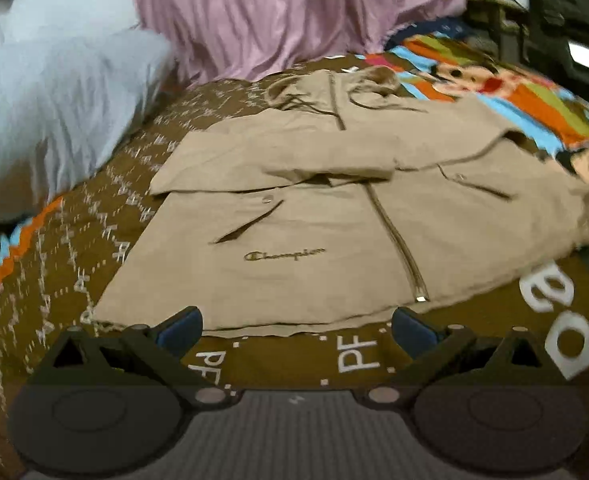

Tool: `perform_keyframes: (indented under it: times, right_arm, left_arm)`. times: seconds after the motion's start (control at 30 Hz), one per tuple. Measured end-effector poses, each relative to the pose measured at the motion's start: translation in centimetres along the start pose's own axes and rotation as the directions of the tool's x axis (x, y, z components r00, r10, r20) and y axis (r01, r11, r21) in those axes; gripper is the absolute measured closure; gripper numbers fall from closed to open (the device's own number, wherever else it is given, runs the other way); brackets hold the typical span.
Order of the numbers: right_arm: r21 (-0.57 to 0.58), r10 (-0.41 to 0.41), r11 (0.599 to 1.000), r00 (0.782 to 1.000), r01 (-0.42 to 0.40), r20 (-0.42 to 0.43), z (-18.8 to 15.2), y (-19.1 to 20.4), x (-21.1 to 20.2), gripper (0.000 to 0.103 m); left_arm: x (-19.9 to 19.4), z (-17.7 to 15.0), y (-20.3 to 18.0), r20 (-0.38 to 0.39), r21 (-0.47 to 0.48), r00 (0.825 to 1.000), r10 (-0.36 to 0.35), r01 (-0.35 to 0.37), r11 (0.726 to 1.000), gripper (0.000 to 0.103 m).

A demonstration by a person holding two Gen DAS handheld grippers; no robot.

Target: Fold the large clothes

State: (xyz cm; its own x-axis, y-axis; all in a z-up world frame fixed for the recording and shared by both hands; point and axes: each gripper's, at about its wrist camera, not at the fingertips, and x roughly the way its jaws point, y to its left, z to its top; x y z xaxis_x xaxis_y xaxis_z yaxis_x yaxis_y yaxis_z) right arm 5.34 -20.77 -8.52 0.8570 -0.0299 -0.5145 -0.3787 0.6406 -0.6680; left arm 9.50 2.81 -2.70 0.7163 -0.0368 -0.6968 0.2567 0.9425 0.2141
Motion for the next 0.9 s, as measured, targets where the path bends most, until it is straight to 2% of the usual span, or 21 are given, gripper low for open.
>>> perform_keyframes:
  times: [0.03,0.07,0.13,0.2,0.27,0.33,0.47,0.57,0.63,0.67,0.7,0.73,0.77,0.83,0.9]
  right_arm:
    - [0.006,0.009,1.000,1.000,-0.009,-0.002,0.1,-0.2,0.3,0.020]
    - [0.026,0.025,0.999,1.000,-0.025,-0.007,0.2,-0.6,0.5,0.028]
    - [0.072,0.051,0.996,0.999,-0.050,-0.013,0.4,-1.3,0.4,0.053]
    - [0.091,0.066,0.994,0.998,-0.065,-0.011,0.6,-1.8,0.2,0.068]
    - [0.109,0.069,0.992,0.998,-0.069,-0.003,1.0,-2.2,0.0,0.074]
    - [0.165,0.050,0.985,0.998,-0.054,0.030,1.5,-3.0,-0.6,0.090]
    - [0.334,-0.006,0.942,0.994,-0.031,0.108,2.9,-6.4,-1.8,0.095]
    - [0.401,-0.049,0.916,0.988,-0.013,0.145,3.8,-8.4,-2.8,0.096]
    - [0.419,-0.073,0.908,0.985,-0.001,0.160,4.1,-9.3,-3.3,0.096]
    - [0.419,-0.082,0.908,0.983,0.006,0.163,4.1,-9.6,-3.5,0.096]
    - [0.417,-0.084,0.909,0.983,0.008,0.163,4.1,-9.8,-3.5,0.096]
    - [0.415,-0.079,0.910,0.984,0.006,0.160,3.9,-9.8,-3.5,0.096]
    - [0.413,-0.073,0.911,0.985,0.002,0.156,3.8,-9.8,-3.5,0.096]
    - [0.399,-0.059,0.917,0.988,-0.002,0.141,3.3,-9.1,-3.3,0.097]
    - [0.372,-0.053,0.928,0.991,0.002,0.125,2.7,-8.1,-3.3,0.097]
  left_arm:
    - [0.1,-0.1,-0.5,0.000,0.028,1.000,0.013,-0.013,1.000,0.001]
    - [0.2,-0.1,-1.0,-0.001,0.056,1.000,0.029,-0.029,0.998,0.001]
    - [0.4,-0.2,-1.9,0.006,0.097,0.999,0.037,-0.038,0.995,0.002]
    - [1.0,-0.3,-2.6,0.004,0.156,0.999,0.035,-0.035,0.987,0.003]
    - [1.8,-0.2,-3.2,-0.008,0.214,0.999,0.052,-0.049,0.976,0.004]
    - [2.7,-0.1,-3.6,-0.016,0.260,0.997,0.075,-0.068,0.963,0.004]
    - [4.9,0.3,-3.5,-0.025,0.364,0.980,0.196,-0.174,0.915,0.014]
    - [6.0,0.7,-1.5,-0.033,0.360,0.964,0.265,-0.236,0.902,0.022]
    - [6.4,0.7,0.1,-0.032,0.363,0.944,0.330,-0.296,0.883,0.034]
    - [6.5,0.7,0.9,-0.033,0.361,0.938,0.345,-0.310,0.879,0.037]
    - [6.5,0.9,1.7,-0.035,0.352,0.937,0.348,-0.314,0.881,0.051]
    - [6.5,1.1,2.3,-0.046,0.342,0.935,0.353,-0.317,0.885,0.074]
    - [6.2,1.5,2.9,-0.063,0.330,0.942,0.328,-0.291,0.898,0.085]
    - [5.4,2.1,3.2,-0.060,0.324,0.955,0.291,-0.257,0.910,0.098]
    - [4.3,2.5,2.7,-0.007,0.357,0.953,0.302,-0.280,0.891,0.101]
